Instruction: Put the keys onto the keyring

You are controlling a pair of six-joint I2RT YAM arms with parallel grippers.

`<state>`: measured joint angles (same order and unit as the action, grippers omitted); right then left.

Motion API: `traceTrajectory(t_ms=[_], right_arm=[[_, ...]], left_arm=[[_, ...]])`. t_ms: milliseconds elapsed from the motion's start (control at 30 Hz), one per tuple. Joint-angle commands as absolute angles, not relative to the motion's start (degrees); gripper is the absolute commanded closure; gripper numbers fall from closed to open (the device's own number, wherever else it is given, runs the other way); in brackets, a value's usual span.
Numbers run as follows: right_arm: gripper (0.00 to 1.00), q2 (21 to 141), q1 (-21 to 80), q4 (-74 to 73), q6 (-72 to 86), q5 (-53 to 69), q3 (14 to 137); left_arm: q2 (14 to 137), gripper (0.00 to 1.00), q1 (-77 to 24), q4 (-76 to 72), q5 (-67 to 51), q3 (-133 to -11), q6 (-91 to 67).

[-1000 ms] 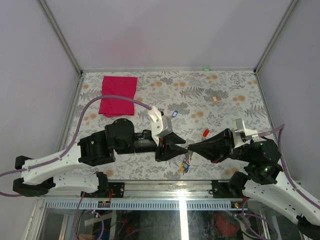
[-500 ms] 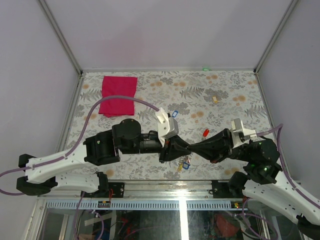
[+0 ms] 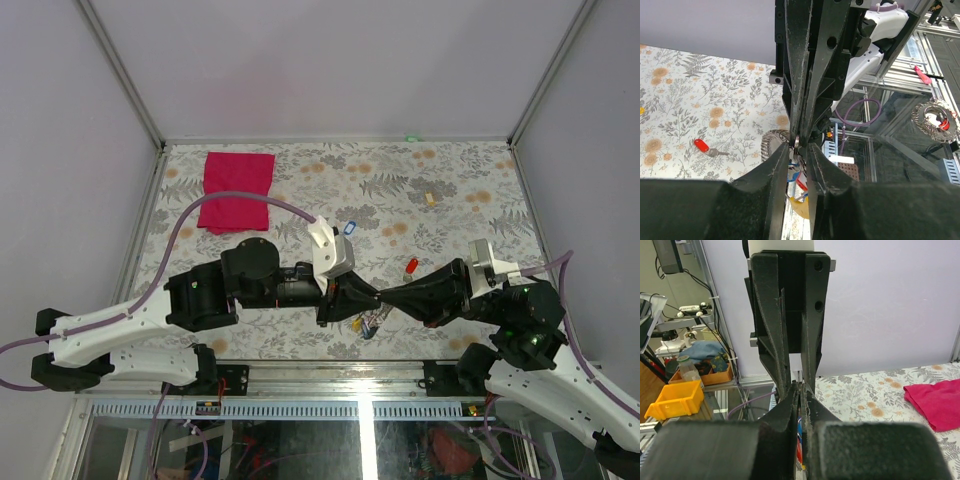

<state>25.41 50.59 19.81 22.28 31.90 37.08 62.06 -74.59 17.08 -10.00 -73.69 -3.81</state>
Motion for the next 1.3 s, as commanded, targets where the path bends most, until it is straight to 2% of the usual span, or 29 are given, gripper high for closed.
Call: traceTrajectory(t_ms=[0,200,467,700,900,1100,1267], right_arm=[[1.0,24.79,50.49,24.65,22.05,30.61,38.63],[1.0,24.8,50.55,24.62,22.06,30.67,38.52],[1.0,25.08,50.52,23.64,22.05,31.77,38.8],[0.8,22.69,50.52,15.96,17.12,29.6,41.02],[0.69,19.59,50.53,8.8,10.87,26.08,42.74],[0.62,17.07,50.59,1.97,1.73,25.23,42.85],[0.6,15.32,50.54,-4.43,-10.43,26.39,43.02]], left_arm=[[61.32,0.84,-74.75,14.53,-9.98,-75.01,-3.35],[61.44,0.99,-74.69,14.41,-10.26,-75.07,-3.33],[60.69,1.0,-74.79,13.79,-10.17,-75.07,-3.79],[60.71,1.0,-74.81,14.64,-10.02,-75.5,-4.06],[60.82,1.0,-74.72,15.03,-9.59,-75.59,-4.17],[61.11,1.0,-74.76,15.28,-9.03,-75.77,-4.52],[61.25,1.0,-74.75,16.06,-6.81,-75.94,-5.56]])
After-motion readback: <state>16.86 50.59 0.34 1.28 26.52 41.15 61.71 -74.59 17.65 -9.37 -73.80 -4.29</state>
